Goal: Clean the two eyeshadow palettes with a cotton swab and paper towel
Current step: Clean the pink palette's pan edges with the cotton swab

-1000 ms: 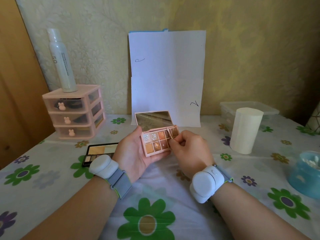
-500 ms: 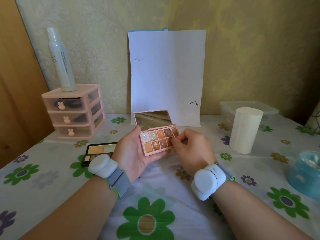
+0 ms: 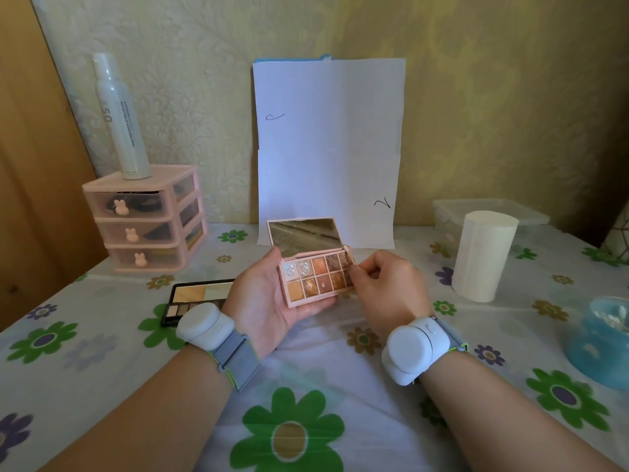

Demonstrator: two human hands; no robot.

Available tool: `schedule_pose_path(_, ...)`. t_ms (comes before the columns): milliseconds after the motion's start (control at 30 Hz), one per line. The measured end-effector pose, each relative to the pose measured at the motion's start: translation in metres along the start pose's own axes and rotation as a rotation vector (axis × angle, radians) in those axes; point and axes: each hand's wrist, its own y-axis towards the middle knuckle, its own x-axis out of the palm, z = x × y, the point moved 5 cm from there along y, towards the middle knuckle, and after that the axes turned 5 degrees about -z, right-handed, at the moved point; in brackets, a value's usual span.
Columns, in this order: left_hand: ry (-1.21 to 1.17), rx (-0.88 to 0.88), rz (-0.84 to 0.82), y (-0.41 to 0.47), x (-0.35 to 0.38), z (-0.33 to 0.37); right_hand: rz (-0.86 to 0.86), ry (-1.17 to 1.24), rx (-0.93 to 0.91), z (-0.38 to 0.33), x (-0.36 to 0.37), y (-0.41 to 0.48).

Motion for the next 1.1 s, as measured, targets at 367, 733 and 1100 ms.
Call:
schedule_pose_path(367,0.002,-0.007,-0.009,0.0,0.0008,-0.0016,-0.006,-0.016,0.007,0.0002,-0.0006,-0.0014)
schedule_pose_path(733,-0.026,-0.002,0.007,-0.0024,0.001,0.0019,0.0,-0.012,0.037,0.004,-0.0027,-0.0003)
schedule_pose_path(1100,-0.04,-0.022,-0.002,-0.0024,0.0007,0.0011,0.011,-0.02,-0.018,-0.0026,-0.0005,-0.0028)
